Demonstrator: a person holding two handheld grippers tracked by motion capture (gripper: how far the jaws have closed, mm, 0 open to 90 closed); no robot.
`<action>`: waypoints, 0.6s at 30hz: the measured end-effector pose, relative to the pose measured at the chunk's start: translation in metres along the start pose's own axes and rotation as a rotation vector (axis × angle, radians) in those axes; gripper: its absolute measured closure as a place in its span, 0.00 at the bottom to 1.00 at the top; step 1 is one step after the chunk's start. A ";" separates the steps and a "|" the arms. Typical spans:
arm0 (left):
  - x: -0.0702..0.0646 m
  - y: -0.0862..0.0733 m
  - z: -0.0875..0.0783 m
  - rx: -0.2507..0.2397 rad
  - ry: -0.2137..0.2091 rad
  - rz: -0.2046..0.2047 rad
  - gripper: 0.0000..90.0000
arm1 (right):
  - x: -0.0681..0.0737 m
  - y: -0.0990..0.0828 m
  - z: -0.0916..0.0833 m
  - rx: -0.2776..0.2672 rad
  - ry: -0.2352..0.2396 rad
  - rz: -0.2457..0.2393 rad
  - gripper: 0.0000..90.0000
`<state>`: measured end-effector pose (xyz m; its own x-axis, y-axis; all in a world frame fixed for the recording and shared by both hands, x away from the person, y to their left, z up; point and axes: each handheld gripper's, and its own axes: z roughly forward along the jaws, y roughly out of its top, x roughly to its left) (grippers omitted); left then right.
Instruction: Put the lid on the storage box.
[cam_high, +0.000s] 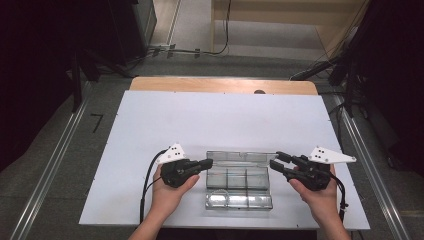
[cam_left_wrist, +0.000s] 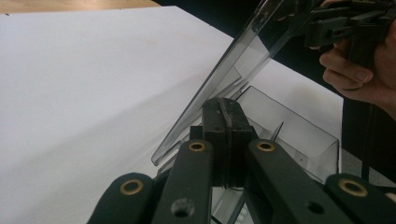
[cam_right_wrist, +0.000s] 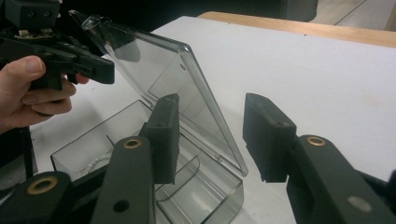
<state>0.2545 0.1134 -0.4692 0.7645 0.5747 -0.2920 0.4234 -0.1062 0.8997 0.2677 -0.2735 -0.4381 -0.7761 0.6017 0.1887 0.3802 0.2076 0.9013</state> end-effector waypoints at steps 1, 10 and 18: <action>0.000 0.000 0.000 0.000 -0.001 0.001 1.00 | -0.001 -0.001 0.000 0.001 -0.002 0.000 0.60; 0.000 0.000 -0.001 -0.004 -0.003 0.000 1.00 | -0.004 -0.011 -0.002 0.015 -0.008 0.002 0.66; 0.000 0.001 -0.003 -0.010 -0.006 -0.002 1.00 | -0.006 -0.019 0.001 0.046 -0.010 0.035 0.84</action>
<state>0.2535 0.1156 -0.4679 0.7664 0.5701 -0.2958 0.4205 -0.0972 0.9021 0.2656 -0.2807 -0.4570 -0.7568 0.6172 0.2152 0.4295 0.2214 0.8755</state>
